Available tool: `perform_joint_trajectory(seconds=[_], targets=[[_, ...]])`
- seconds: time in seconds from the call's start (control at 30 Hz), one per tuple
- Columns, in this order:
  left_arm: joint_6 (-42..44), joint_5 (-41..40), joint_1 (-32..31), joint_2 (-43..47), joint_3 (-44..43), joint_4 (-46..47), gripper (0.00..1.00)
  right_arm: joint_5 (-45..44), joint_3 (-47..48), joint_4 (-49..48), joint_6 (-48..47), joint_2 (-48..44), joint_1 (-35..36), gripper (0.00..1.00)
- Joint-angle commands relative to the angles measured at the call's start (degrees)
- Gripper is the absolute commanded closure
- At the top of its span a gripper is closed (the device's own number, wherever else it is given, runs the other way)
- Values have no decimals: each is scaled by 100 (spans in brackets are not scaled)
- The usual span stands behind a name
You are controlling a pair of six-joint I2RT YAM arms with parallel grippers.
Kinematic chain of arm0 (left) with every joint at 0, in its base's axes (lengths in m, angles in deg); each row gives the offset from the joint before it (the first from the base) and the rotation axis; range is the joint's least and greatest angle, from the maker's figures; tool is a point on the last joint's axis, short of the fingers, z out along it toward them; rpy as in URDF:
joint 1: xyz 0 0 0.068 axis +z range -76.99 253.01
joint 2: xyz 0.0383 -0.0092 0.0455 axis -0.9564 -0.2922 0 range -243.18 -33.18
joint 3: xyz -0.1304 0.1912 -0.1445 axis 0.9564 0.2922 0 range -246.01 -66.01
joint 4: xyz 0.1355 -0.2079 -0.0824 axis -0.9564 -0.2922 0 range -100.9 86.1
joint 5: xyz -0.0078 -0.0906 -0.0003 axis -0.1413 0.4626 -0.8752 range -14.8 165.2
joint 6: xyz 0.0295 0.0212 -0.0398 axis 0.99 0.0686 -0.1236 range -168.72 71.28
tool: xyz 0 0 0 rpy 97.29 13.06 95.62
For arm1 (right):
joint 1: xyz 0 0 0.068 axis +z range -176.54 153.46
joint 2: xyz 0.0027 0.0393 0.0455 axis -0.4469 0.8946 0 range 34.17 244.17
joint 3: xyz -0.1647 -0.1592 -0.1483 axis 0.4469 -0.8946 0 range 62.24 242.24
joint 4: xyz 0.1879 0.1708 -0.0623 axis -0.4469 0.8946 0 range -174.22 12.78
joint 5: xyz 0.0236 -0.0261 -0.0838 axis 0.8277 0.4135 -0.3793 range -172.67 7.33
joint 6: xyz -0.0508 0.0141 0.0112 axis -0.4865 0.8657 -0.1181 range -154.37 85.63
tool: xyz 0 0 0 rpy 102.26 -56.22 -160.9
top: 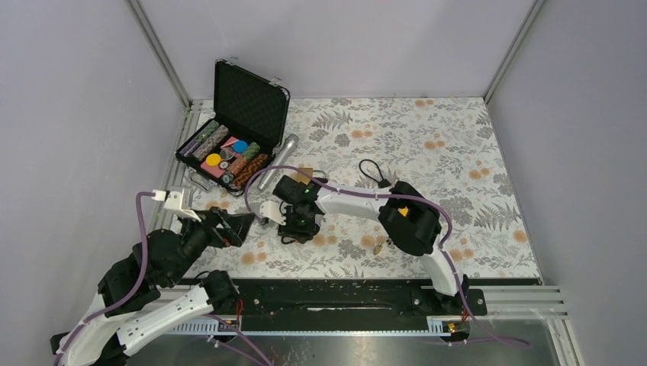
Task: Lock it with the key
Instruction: Pick up the lock from the center of the board, then lock the lock.
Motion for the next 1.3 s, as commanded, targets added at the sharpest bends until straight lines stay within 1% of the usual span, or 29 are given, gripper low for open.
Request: perform_joint_trajectory(seconds=[0.0, 0.07, 0.13, 0.27, 0.4, 0.47, 0.57, 0.7, 0.8, 0.87, 0.9, 0.97, 1.07, 1.17, 1.27], targets=[[70, 141, 12, 79, 27, 194, 1, -388, -301, -357, 350, -288, 36, 69], [39, 156, 13, 99, 25, 200, 1, -520, -552, -697, 569, -610, 28, 76], [-5, 172, 10, 122, 49, 229, 1, -501, -774, -1014, 813, -1004, -22, 78], [-7, 170, 15, 106, 179, 490, 1, -370, -1018, -1498, 1648, -1770, -250, 77], [18, 333, 15, -141, 454, 1014, 1, -289, -1232, -1958, 2973, -2523, -591, 74], [7, 422, 12, -417, 554, 1272, 1, -292, -1521, -2389, 3891, -3022, -824, 71], [-49, 528, 4, -726, 710, 1798, 1, -431, -2201, -3070, 5331, -3681, -1127, 67], [150, 899, 6, -1010, 1069, 3022, 1, -745, -2986, -3867, 7370, -4400, -1316, 62], [434, 1226, 0, -1252, 1314, 3856, 1, -901, -3456, -4361, 8719, -4725, -1318, 62], [638, 1404, 6, -1445, 1465, 4378, 1, -921, -3816, -4910, 9637, -4848, -1313, 62], [761, 1500, 2, -1542, 1496, 4600, 1, -948, -3963, -5167, 10006, -4876, -1317, 62], [907, 1639, 2, -1736, 1530, 4932, 1, -1085, -4120, -5373, 10656, -4950, -1318, 63], [990, 1712, 7, -2056, 1646, 5484, 1, -1281, -4274, -5436, 11246, -5052, -1318, 63], [759, 1385, 2, -2434, 1707, 5768, 2, -1659, -4460, -5520, 11610, -5234, -1317, 63], [584, 1200, 7, -2806, 1705, 6047, 3, -1813, -4539, -5527, 11838, -5379, -1318, 63]])
